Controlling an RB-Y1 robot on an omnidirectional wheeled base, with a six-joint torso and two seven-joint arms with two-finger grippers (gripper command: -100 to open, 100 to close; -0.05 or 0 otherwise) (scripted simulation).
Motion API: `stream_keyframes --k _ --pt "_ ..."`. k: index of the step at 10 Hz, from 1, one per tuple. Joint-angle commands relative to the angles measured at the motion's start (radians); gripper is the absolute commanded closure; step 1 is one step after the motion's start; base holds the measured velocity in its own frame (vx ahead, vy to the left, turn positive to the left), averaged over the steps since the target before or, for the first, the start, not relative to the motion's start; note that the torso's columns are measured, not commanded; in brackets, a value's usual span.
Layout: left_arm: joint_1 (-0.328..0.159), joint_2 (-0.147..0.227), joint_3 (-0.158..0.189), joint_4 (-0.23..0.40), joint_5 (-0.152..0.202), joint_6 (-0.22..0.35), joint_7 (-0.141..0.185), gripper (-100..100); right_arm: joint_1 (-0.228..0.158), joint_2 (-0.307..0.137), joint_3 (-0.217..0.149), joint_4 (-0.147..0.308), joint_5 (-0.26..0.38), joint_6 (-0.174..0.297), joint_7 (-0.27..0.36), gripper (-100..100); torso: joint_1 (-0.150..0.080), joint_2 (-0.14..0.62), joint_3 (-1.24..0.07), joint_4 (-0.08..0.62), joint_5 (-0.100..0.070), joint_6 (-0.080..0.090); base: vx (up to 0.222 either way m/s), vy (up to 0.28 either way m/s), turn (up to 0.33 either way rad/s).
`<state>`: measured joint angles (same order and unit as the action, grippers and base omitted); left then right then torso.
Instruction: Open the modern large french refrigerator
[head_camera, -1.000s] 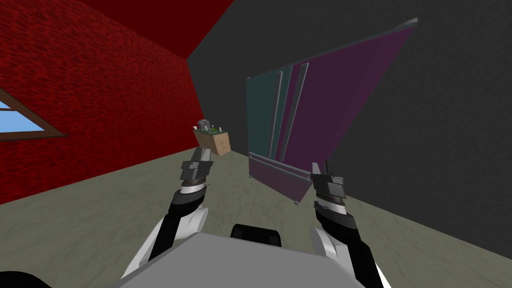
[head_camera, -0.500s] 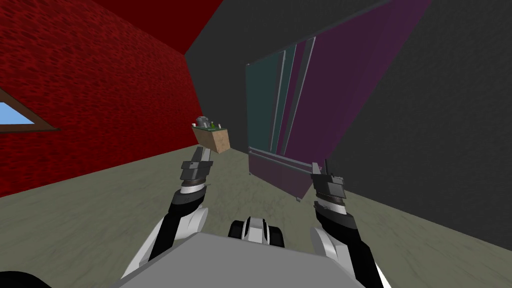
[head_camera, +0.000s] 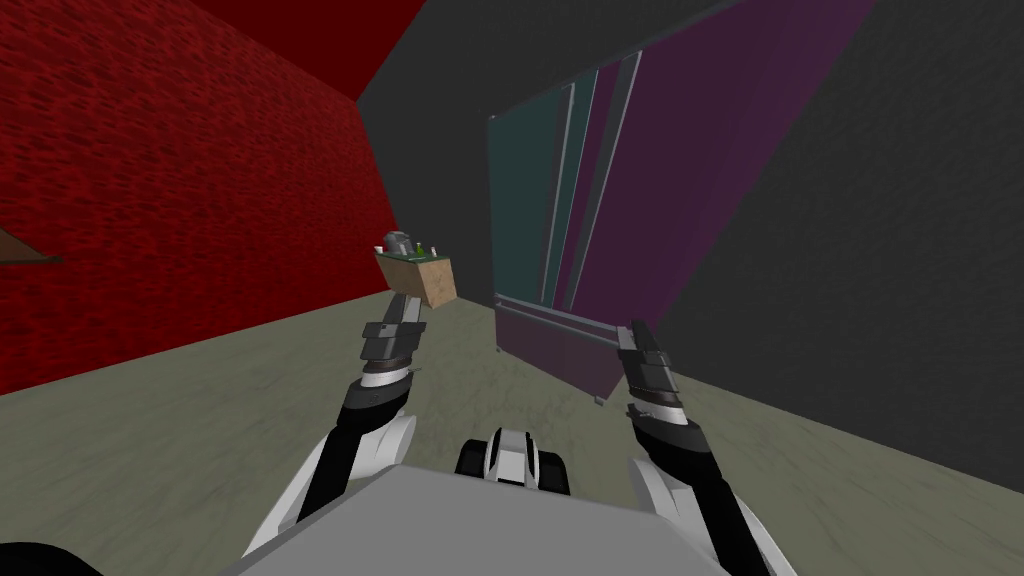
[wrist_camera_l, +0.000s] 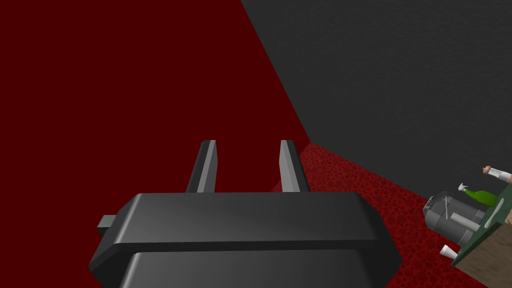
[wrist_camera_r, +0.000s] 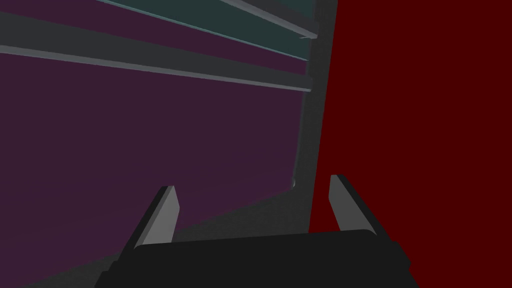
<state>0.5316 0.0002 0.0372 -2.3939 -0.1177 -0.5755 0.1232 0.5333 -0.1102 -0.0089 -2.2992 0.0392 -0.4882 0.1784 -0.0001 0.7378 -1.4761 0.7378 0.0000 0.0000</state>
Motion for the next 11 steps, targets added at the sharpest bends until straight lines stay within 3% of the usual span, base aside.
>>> stream_keyframes --k 1,11 --pt "0.0 0.0 0.0 0.0 0.0 0.0 0.0 0 -0.007 -0.025 -0.016 0.024 0.063 0.002 0.033 -100 -0.001 0.0 0.0 0.0 0.0 0.0 0.14 0.053 -0.09" --pt "0.0 0.0 0.0 0.0 0.0 0.0 0.0 0 -0.044 -0.08 -0.088 0.132 0.346 0.021 0.183 -100 0.0 -0.001 0.0 0.0 0.0 0.0 0.141 0.091 -0.091"
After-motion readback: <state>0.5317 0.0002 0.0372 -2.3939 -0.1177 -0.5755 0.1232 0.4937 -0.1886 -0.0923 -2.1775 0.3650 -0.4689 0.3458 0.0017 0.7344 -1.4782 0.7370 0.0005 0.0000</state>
